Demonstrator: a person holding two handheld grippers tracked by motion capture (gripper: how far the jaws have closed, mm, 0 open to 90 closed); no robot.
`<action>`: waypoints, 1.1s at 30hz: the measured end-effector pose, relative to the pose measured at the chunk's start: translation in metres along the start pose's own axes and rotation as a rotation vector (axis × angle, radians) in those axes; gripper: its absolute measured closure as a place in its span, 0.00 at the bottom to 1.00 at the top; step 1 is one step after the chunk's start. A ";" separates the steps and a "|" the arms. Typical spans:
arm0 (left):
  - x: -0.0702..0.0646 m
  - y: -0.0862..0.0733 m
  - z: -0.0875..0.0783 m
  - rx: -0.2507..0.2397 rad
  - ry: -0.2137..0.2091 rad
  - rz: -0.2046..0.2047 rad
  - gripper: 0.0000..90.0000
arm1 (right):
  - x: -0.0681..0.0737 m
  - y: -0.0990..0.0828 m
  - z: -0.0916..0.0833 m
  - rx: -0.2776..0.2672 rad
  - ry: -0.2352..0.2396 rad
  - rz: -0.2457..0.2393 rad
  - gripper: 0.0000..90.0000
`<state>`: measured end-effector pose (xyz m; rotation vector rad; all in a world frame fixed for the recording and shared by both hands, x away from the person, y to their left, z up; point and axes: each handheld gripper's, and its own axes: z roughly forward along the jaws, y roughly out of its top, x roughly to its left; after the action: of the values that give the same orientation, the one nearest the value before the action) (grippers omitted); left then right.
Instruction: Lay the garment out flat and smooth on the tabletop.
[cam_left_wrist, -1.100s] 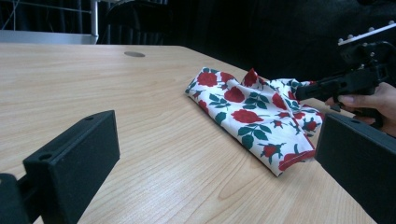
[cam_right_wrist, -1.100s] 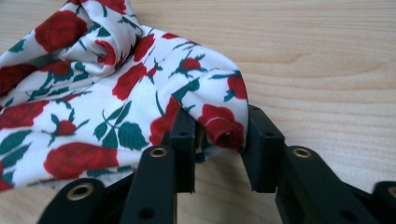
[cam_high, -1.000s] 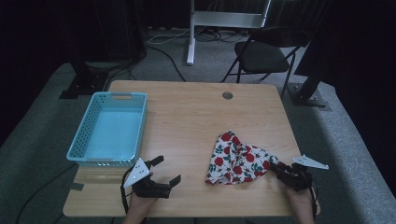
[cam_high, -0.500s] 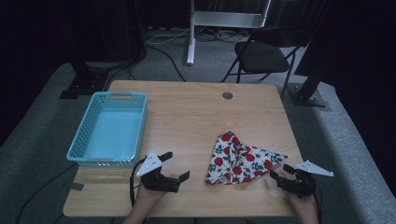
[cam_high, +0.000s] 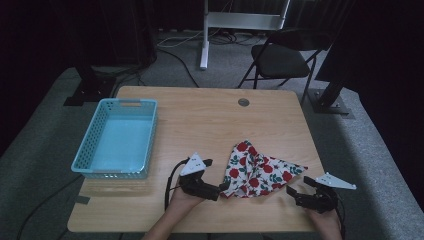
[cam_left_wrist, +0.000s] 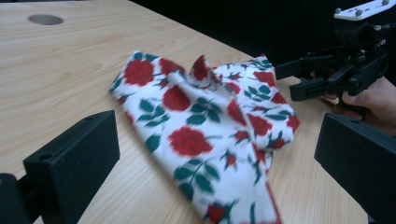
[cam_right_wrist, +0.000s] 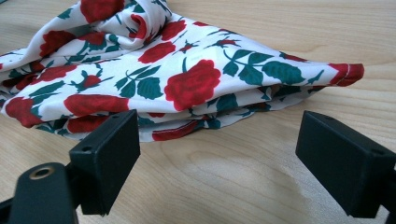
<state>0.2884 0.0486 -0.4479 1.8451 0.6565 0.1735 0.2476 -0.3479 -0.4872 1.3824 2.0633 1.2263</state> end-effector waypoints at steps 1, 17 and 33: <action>-0.002 0.003 0.004 0.008 -0.006 0.006 0.01 | 0.000 0.000 0.000 0.003 0.001 -0.002 0.15; -0.019 0.033 0.064 0.126 0.002 0.048 0.01 | -0.001 0.000 0.000 0.005 0.014 0.000 0.16; -0.024 0.024 0.101 0.303 0.025 0.096 0.18 | -0.002 0.000 0.000 0.006 0.026 0.005 0.17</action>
<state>0.3193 -0.0526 -0.4593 2.1708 0.6387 0.1674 0.2485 -0.3492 -0.4875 1.3825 2.0838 1.2473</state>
